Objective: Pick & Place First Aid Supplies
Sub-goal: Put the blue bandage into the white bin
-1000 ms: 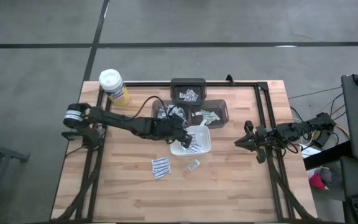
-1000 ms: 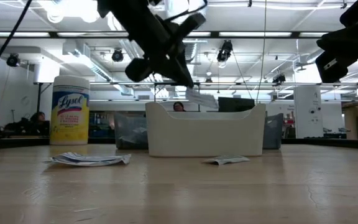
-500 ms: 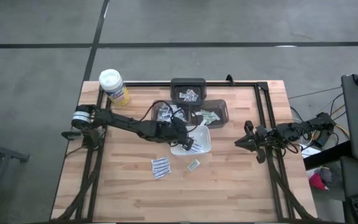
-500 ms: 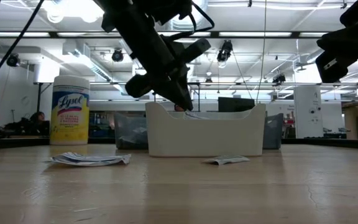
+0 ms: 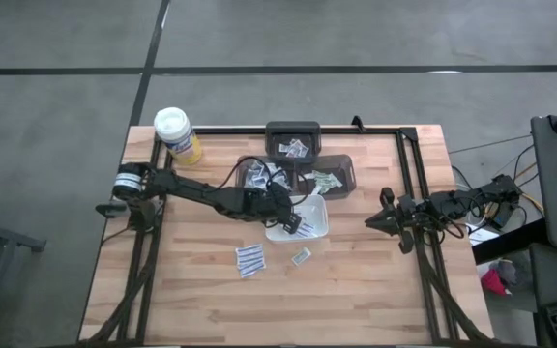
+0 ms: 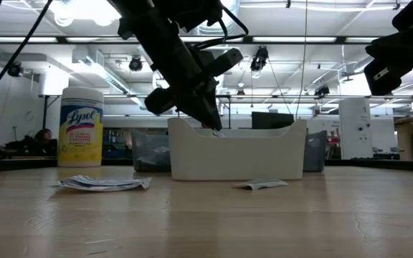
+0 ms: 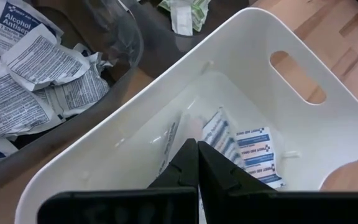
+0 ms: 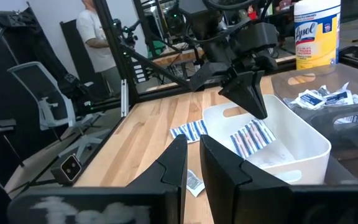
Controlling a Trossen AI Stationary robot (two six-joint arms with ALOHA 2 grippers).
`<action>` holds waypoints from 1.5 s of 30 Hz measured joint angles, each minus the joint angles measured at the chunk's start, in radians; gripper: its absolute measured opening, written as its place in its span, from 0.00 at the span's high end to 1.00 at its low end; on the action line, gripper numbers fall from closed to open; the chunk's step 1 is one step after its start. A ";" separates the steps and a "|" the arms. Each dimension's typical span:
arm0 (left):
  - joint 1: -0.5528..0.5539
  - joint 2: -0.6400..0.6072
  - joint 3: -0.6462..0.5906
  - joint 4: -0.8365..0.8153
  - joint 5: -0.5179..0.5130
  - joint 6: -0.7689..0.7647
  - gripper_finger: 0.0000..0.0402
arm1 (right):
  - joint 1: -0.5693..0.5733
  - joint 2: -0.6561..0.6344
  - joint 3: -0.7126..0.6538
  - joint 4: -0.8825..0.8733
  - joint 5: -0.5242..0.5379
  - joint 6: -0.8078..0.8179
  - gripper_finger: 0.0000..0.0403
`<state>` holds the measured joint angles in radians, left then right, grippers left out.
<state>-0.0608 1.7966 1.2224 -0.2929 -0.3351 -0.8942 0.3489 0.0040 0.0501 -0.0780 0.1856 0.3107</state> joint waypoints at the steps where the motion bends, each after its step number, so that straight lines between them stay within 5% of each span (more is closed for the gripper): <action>1: 0.000 0.000 0.000 0.000 0.000 0.000 1.00 | 0.000 0.000 0.000 0.000 0.000 0.000 0.89; 7: 0.000 0.000 0.000 0.000 0.000 0.002 0.95 | 0.000 0.000 0.000 0.000 0.000 0.000 0.89; 15: 0.001 -0.016 0.000 -0.003 0.021 0.010 0.73 | 0.000 0.000 0.000 0.000 0.000 0.000 0.89; 29: -0.045 -0.202 0.000 -0.140 0.438 0.087 0.68 | 0.000 0.002 0.000 0.000 -0.003 0.000 0.89; 40: -0.171 -0.215 0.000 -0.455 0.440 -0.121 0.67 | 0.000 0.005 0.000 0.000 -0.003 0.003 0.89; 45: -0.208 -0.214 0.000 -0.582 0.334 -0.154 0.68 | 0.000 0.005 0.000 0.000 -0.003 0.003 0.89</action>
<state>-0.2688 1.5826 1.2228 -0.8747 -0.0007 -1.0482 0.3489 0.0093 0.0502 -0.0784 0.1825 0.3134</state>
